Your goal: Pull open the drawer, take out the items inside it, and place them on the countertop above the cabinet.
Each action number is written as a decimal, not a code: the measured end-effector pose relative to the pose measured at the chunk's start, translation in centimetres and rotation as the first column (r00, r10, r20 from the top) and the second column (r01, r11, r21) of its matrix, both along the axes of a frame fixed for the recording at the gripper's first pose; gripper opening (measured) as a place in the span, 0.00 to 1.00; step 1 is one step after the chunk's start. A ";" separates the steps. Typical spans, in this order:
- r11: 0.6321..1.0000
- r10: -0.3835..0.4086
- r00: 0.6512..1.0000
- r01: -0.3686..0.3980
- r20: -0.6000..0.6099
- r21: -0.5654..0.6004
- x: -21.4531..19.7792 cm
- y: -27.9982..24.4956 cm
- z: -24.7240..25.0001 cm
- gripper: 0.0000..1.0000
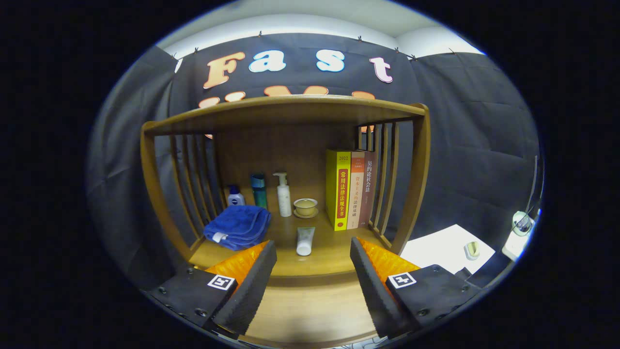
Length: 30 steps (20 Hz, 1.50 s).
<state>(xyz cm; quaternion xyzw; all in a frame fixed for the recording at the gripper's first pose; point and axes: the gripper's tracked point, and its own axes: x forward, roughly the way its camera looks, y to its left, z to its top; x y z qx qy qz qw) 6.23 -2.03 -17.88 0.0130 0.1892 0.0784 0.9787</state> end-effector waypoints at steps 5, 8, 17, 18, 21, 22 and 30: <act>0.999 -0.016 0.998 0.013 0.062 0.043 -5.9 -2.1 1.0 0.99; 0.998 -0.039 0.996 0.035 0.079 0.060 -9.2 -3.5 0.0 1.00; 0.999 -0.037 0.993 0.034 0.108 0.025 -17.7 -4.4 -7.2 0.99; 0.999 -0.021 0.995 0.019 0.100 0.026 -18.6 -4.0 -8.3 0.99; 0.998 -0.013 0.998 0.009 0.062 0.067 -20.4 -3.1 -12.0 0.99; 0.998 -0.015 0.999 0.012 0.047 0.066 -20.8 -3.2 -13.3 0.99; 0.999 0.046 0.999 -0.046 -0.004 0.013 -22.3 -1.5 -20.2 0.99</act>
